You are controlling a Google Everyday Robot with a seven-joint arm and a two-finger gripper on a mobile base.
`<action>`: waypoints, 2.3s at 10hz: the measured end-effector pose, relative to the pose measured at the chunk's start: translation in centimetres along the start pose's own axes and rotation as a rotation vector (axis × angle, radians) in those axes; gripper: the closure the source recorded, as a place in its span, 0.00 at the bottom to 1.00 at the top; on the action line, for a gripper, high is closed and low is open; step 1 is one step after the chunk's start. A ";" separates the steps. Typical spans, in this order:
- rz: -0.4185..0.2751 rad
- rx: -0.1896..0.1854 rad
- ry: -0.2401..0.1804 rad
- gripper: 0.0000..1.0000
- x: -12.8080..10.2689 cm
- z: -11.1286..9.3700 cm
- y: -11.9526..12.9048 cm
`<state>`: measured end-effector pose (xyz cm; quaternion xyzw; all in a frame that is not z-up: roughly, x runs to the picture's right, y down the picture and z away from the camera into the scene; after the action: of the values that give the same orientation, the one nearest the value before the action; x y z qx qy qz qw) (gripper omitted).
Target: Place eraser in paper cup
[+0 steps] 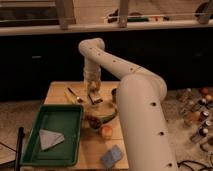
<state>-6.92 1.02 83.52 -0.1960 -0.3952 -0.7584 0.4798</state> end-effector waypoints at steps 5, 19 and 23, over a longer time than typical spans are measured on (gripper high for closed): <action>0.012 0.007 0.005 0.20 -0.1 -0.1 0.6; 0.002 0.003 0.033 0.20 -0.7 -1.9 1.2; 0.002 0.003 0.033 0.20 -0.7 -1.9 1.2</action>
<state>-5.38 -0.35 82.37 -0.1832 -0.3883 -0.7604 0.4872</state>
